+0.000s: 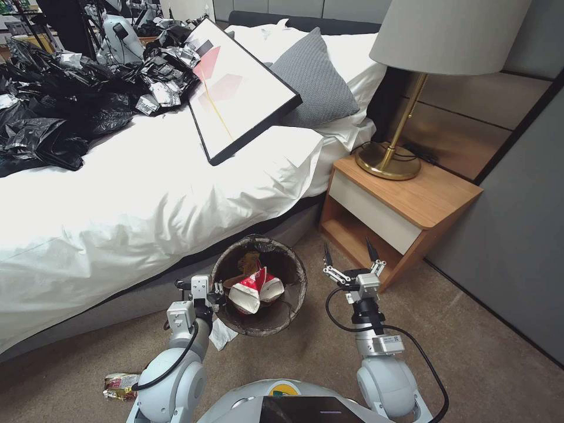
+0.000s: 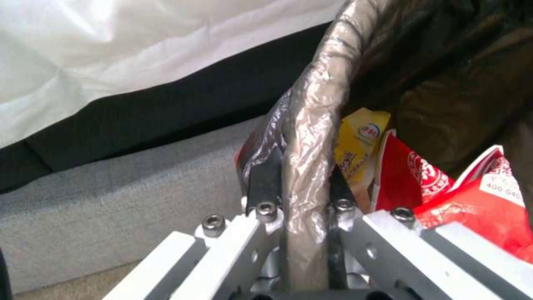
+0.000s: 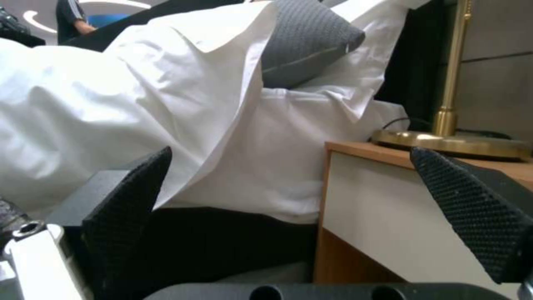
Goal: Pick up the trash bin, then pick up the garbage from the floor and place it into the trash bin.
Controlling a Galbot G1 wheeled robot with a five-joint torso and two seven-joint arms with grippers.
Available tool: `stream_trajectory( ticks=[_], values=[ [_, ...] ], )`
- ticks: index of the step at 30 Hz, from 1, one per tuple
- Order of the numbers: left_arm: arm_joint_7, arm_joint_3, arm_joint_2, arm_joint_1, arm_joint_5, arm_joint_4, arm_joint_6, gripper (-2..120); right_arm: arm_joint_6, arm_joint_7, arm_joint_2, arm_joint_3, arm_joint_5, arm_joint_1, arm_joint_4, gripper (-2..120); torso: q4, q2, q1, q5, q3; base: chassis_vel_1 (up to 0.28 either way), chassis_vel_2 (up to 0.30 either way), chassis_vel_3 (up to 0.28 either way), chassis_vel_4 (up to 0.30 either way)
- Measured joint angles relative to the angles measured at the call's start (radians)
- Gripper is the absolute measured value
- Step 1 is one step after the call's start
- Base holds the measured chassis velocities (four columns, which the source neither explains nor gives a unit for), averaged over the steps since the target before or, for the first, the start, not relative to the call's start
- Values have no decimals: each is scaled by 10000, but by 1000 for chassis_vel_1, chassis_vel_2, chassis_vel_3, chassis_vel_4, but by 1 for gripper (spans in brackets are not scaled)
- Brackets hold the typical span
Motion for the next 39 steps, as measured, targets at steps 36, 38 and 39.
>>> stream_trajectory(
  ticks=[36,38,39],
  values=[
    [133,77,-9,88,-39,-78,28,0,-469,-308,-142,-226,272,592,-74,100,-1,0,0,0,1,5,4,4,4],
    [142,78,-6,95,-39,-89,28,0,-503,-320,-168,-231,304,637,-74,100,-1,0,0,0,1,56,55,57,44],
    [142,78,-6,95,-39,-89,28,0,-503,-320,-168,-231,304,637,-74,100,-1,0,0,0,1,47,55,57,47]
  ],
)
